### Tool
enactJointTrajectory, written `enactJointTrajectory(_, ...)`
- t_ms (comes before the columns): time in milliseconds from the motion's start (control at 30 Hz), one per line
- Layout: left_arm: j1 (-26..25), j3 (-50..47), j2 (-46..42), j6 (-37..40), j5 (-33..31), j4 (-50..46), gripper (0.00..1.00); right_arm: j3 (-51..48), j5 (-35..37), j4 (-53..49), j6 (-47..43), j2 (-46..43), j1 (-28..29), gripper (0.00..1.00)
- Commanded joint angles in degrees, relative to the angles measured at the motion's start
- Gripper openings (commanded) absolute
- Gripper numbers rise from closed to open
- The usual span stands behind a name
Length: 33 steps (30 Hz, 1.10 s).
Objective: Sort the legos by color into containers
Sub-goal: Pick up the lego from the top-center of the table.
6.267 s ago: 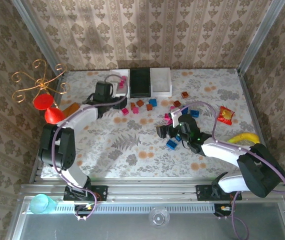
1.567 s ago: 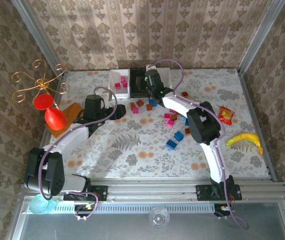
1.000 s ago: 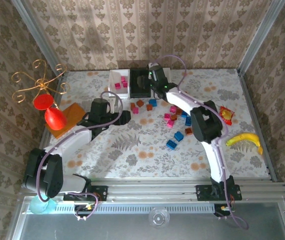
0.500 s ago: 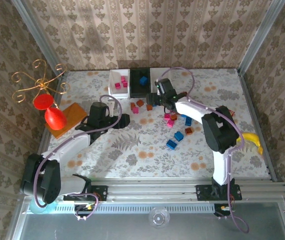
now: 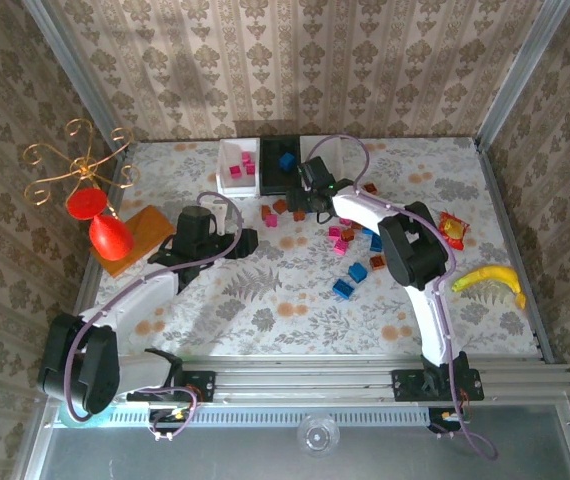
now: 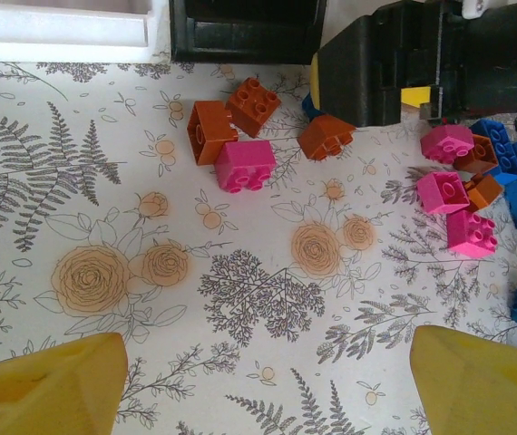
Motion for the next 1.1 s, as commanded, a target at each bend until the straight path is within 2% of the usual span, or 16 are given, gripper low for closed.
enactJointTrajectory(0, -0.39, -0.68, -1.56, 1.58, -0.6, 0.65, 0.83, 3.01, 0.35, -3.32, 1.06, 2.56, -0.41, 0.77)
enactJointTrajectory(167, -0.39, -0.88, -1.4, 1.68, -0.74, 0.83, 0.83, 4.71, 0.24, -4.7, 1.2, 3.89, -1.16, 0.72)
enactJointTrajectory(500, -0.2, -1.69, -1.66, 1.95, -1.88, 1.68, 0.83, 4.17, -1.08, -6.01, 0.25, 3.45, -2.79, 0.55)
enactJointTrajectory(667, 0.08, -1.58, -1.46, 2.04, -1.75, 1.47, 0.83, 3.26, -3.63, -4.93, -1.38, 2.6, -3.27, 0.49)
enactJointTrajectory(867, 0.4, -1.84, -2.83, 2.08, -2.52, 0.59, 0.83, -3.72, -5.17, -1.13, -3.06, -5.59, -3.14, 0.44)
enactJointTrajectory(1000, 0.9, -2.2, -4.22, 2.11, -3.48, 0.23, 0.83, -12.01, -6.72, 7.88, -1.84, -13.68, -2.19, 0.43)
enactJointTrajectory(1067, 1.26, -2.2, -5.05, 2.08, -3.66, 0.14, 0.83, -12.55, -8.58, 10.88, -0.85, -14.62, -1.74, 0.43)
